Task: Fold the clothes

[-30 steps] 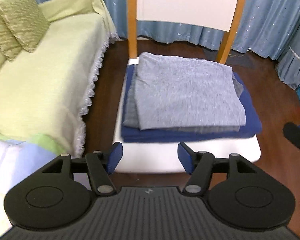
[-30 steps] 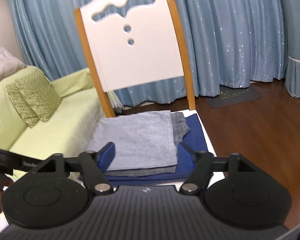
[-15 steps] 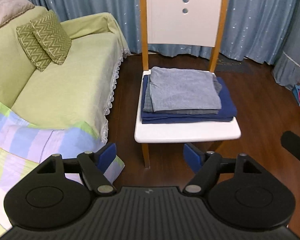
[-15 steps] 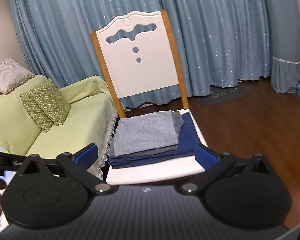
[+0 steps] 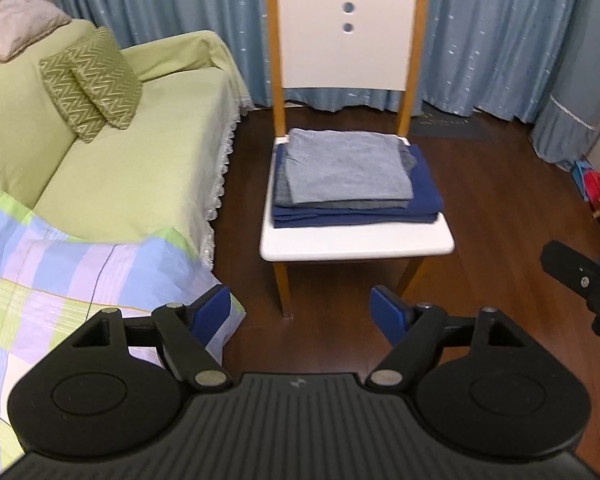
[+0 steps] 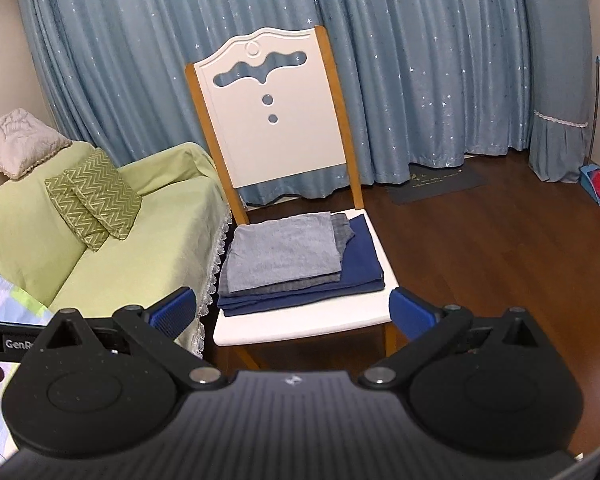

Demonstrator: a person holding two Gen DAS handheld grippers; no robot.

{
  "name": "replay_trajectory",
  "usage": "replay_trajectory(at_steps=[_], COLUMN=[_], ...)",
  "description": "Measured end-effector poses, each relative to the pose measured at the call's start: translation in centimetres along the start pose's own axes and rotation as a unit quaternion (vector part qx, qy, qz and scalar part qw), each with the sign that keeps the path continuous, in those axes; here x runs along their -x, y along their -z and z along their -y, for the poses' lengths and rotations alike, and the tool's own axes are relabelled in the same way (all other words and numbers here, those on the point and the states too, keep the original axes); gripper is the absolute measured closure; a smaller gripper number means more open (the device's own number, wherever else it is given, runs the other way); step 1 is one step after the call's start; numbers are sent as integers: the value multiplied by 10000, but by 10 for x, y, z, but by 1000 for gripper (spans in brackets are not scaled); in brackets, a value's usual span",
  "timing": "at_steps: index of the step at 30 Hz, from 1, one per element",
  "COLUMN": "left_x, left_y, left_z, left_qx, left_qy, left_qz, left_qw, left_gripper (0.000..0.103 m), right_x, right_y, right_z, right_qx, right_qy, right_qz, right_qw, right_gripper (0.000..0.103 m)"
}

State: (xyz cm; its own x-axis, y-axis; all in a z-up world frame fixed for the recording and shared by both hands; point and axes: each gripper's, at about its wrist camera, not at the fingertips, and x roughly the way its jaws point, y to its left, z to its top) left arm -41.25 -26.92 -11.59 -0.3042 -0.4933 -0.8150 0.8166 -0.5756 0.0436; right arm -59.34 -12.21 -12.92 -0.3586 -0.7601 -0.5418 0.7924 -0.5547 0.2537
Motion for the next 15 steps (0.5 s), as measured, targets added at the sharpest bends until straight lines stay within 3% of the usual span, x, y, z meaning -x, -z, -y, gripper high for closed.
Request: replay_trajectory(at_steps=[7,15], left_x=[10,-1], left_y=[-15,-51], left_z=[37,55], left_qx=[-206,-104], left_qy=[57,-224], left_qz=[-2,67], left_qw=[9998,9997], left_gripper=[24,22], right_x=[19,1], right_y=[-22,-59], right_z=[22,50], right_qx=[-36,211], right_qy=[47,-37], right_qz=[137,107], right_qw=[9999,9997], right_gripper=[1,1])
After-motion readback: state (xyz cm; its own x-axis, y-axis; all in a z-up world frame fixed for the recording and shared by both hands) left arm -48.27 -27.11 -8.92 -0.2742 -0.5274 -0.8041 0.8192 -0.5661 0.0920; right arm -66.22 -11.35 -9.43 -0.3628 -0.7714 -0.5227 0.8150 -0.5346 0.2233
